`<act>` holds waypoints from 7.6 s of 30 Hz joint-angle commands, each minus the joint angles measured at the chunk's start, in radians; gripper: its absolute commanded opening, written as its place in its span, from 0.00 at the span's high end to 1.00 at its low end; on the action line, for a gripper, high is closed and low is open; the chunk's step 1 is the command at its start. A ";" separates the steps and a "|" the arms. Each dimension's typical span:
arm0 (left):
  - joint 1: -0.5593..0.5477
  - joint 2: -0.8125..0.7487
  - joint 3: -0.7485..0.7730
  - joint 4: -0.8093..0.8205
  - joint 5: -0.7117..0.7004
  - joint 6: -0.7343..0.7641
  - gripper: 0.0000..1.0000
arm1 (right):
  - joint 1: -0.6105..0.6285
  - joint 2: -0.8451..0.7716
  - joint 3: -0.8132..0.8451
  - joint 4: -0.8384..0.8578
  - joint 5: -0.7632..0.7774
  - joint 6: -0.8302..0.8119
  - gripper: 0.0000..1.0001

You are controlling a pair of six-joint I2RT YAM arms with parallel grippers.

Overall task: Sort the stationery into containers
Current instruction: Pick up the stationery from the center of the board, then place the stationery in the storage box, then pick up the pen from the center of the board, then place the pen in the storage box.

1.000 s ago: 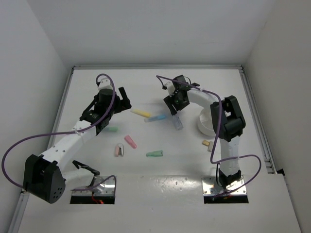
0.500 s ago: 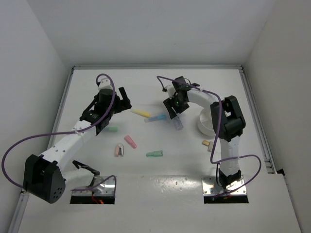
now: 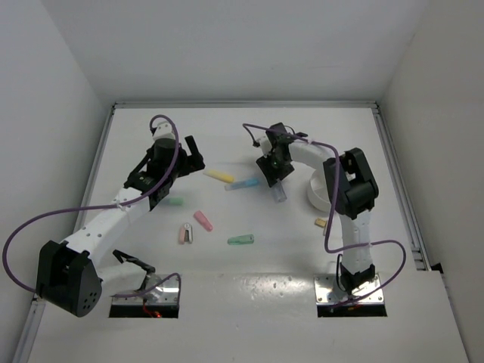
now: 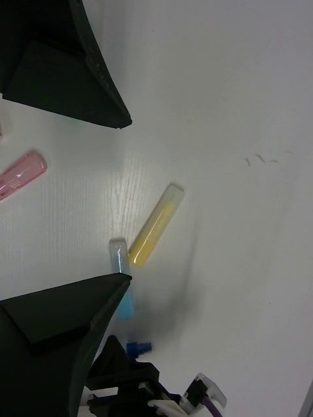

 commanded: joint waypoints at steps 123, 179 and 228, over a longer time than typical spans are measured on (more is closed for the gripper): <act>-0.187 0.802 0.627 -0.365 0.464 0.577 0.44 | -0.261 -1.171 -0.782 0.535 -0.193 -0.151 0.12; -0.222 0.551 0.368 0.639 0.651 0.119 1.00 | -0.261 -1.228 -0.802 0.611 0.114 -0.097 1.00; -0.377 1.390 1.014 1.223 0.921 -0.395 0.88 | -0.261 -1.209 -0.811 0.640 0.157 -0.097 1.00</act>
